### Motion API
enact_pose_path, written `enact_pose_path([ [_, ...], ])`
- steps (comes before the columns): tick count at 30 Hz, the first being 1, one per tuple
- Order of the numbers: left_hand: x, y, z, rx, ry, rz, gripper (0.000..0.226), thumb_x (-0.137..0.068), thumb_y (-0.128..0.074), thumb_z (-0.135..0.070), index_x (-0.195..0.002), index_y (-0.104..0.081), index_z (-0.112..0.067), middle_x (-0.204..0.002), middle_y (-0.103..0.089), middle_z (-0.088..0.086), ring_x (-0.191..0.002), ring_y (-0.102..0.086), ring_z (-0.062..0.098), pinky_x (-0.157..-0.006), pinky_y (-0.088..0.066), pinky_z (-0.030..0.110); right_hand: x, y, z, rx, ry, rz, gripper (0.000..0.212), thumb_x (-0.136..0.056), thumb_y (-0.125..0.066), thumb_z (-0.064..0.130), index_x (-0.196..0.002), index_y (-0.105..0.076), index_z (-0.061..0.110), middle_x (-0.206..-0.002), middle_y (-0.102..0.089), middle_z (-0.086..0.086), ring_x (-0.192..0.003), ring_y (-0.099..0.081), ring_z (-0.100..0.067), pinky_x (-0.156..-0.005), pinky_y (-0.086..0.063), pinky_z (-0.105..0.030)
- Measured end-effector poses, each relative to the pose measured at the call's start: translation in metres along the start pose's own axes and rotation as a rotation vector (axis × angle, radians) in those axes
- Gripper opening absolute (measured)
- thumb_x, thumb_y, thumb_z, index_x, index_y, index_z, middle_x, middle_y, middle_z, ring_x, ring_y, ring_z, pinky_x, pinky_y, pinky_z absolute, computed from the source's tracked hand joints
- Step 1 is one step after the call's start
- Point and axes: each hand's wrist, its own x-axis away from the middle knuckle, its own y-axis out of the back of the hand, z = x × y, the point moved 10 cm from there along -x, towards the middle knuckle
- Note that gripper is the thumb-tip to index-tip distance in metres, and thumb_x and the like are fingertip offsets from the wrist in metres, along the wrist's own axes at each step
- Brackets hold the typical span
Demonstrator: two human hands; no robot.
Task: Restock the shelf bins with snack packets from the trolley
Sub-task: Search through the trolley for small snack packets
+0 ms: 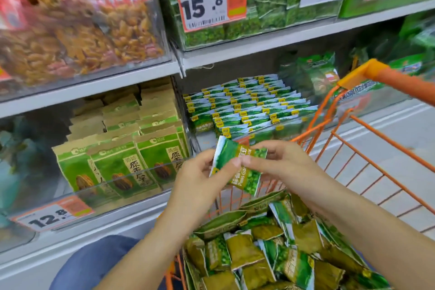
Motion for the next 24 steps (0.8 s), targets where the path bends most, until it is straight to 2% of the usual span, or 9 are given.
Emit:
enact_pose_path([
  [2, -0.016, 0.018, -0.023, -0.221, -0.14, -0.087, 0.02, -0.079, -0.074, -0.045, -0.085, -0.072, -0.027, -0.079, -0.071, 0.0, -0.079, -0.066, 0.025, -0.07, -0.054, 0.041, -0.017, 0.014, 0.014, 0.308, 0.188, -0.119, 0.042, -0.082, -0.063, 0.058, -0.087, -0.072, 0.017, -0.072, -0.065, -0.002, -0.069, -0.059, -0.017, -0.064, -0.047, -0.03],
  [4, -0.032, 0.031, -0.054, -0.75, -0.422, -0.24, 0.014, -0.08, -0.072, -0.039, -0.087, -0.07, -0.026, -0.074, -0.068, -0.003, -0.075, -0.062, 0.025, -0.064, -0.048, 0.035, -0.031, 0.019, 0.014, 0.734, 0.288, -0.177, 0.043, -0.089, -0.049, 0.06, -0.105, -0.07, 0.026, -0.099, -0.068, 0.006, -0.098, -0.058, -0.014, -0.081, -0.044, -0.033],
  [6, -0.045, 0.018, -0.075, -1.202, -0.675, -0.298, 0.018, -0.078, -0.071, -0.034, -0.09, -0.072, -0.02, -0.076, -0.07, 0.001, -0.074, -0.062, 0.029, -0.064, -0.046, 0.033, -0.042, 0.021, 0.001, 0.949, 0.31, -0.163, 0.052, -0.093, -0.039, 0.056, -0.128, -0.06, 0.024, -0.124, -0.061, 0.002, -0.121, -0.049, -0.019, -0.098, -0.038, -0.034],
  [9, -0.087, -0.004, -0.061, -1.634, -0.631, -0.2, 0.025, -0.061, -0.084, -0.031, -0.069, -0.066, -0.016, -0.059, -0.064, 0.005, -0.056, -0.062, 0.027, -0.05, -0.042, 0.025, -0.048, 0.016, -0.018, 1.119, 0.372, -0.13, 0.06, -0.092, -0.027, 0.053, -0.133, -0.056, 0.019, -0.134, -0.057, -0.005, -0.127, -0.05, -0.027, -0.108, -0.033, -0.044],
  [11, -0.114, -0.009, -0.055, -1.839, -0.479, -0.173, 0.025, -0.062, -0.085, -0.027, -0.07, -0.064, -0.016, -0.065, -0.066, 0.005, -0.061, -0.066, 0.025, -0.05, -0.039, 0.024, -0.049, 0.017, -0.026, 1.115, 0.339, -0.106, 0.064, -0.091, -0.021, 0.053, -0.136, -0.052, 0.021, -0.139, -0.052, -0.004, -0.132, -0.045, -0.026, -0.112, -0.028, -0.044],
  [13, -0.144, -0.01, -0.04, -1.867, -0.266, -0.062, 0.013, -0.086, -0.067, -0.021, -0.096, -0.066, -0.012, -0.097, -0.068, 0.009, -0.091, -0.067, 0.03, -0.064, -0.044, 0.031, -0.049, 0.018, -0.022, 1.101, 0.344, -0.126, 0.064, -0.09, -0.022, 0.052, -0.136, -0.053, 0.02, -0.139, -0.053, -0.005, -0.132, -0.045, -0.027, -0.11, -0.031, -0.045],
  [16, -0.179, -0.013, -0.021, -1.855, -0.053, 0.107, 0.016, -0.091, -0.057, -0.014, -0.104, -0.063, -0.008, -0.112, -0.062, 0.011, -0.102, -0.062, 0.031, -0.068, -0.042, 0.034, -0.049, 0.017, -0.022, 1.11, 0.347, -0.128, 0.06, -0.091, -0.026, 0.049, -0.132, -0.057, 0.017, -0.135, -0.057, -0.007, -0.127, -0.05, -0.029, -0.102, -0.04, -0.047],
  [19, -0.198, -0.019, 0.005, -1.855, 0.052, 0.273, 0.015, -0.089, -0.067, -0.021, -0.098, -0.061, -0.012, -0.104, -0.061, 0.008, -0.093, -0.06, 0.028, -0.066, -0.043, 0.034, -0.049, 0.016, -0.023, 1.101, 0.346, -0.104, 0.064, -0.09, -0.022, 0.05, -0.135, -0.054, 0.018, -0.138, -0.054, -0.006, -0.131, -0.046, -0.028, -0.103, -0.039, -0.046],
  [24, -0.209, -0.017, 0.04, -1.797, 0.173, 0.421, 0.038, -0.078, -0.079, -0.035, -0.09, -0.056, -0.006, -0.078, -0.053, 0.005, -0.077, -0.054, 0.024, -0.064, -0.046, 0.034, -0.047, 0.015, -0.018, 1.106, 0.37, -0.093, 0.067, -0.089, -0.017, 0.05, -0.137, -0.051, 0.018, -0.141, -0.051, -0.006, -0.135, -0.042, -0.027, -0.104, -0.038, -0.045],
])
